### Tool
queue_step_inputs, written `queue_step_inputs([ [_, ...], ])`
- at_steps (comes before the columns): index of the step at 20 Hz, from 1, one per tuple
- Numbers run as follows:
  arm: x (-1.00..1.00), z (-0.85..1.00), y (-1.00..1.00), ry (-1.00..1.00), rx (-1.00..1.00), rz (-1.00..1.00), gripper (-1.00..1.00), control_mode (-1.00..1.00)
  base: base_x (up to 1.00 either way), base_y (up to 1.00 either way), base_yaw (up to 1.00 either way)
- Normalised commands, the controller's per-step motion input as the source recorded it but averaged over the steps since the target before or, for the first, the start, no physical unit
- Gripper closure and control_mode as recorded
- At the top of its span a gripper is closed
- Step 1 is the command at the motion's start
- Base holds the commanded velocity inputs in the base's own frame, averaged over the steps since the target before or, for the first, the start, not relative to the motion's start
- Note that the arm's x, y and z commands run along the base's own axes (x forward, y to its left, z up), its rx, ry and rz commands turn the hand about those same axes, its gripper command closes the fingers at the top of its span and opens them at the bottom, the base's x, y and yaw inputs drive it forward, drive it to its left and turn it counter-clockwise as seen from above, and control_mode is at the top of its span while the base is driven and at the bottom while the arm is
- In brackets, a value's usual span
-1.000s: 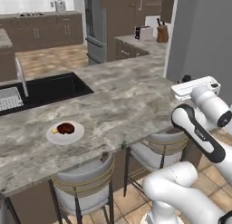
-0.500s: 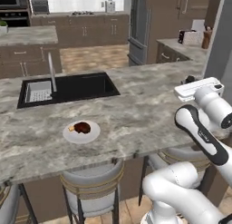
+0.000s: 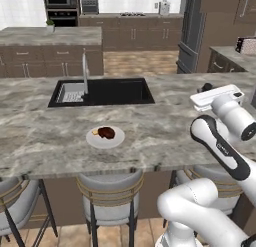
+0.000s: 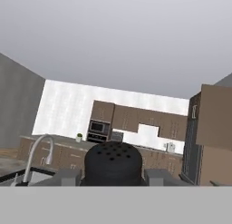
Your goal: Retrieve the shaker from the cabinet and place it next the steak on a plate on the dining table.
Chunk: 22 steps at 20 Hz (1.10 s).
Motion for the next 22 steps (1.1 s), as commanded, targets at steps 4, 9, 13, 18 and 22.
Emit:
queue_step_inputs([
  [4,0.00,0.00,0.00,0.00,0.00,0.00,1.00,1.00,0.79,0.11,0.24],
  [9,0.00,0.00,0.00,0.00,0.00,0.00,1.00,1.00,0.08,0.03,0.00],
  [13,0.00,0.00,0.00,0.00,0.00,0.00,1.00,1.00,0.04,0.00,0.00],
  [18,0.29,-0.03,0.00,0.02,0.00,0.00,1.00,-1.00,0.10,0.00,0.00],
  [22,0.60,-0.06,0.09,0.19,0.00,0.00,1.00,-1.00,0.00,0.00,0.00],
])
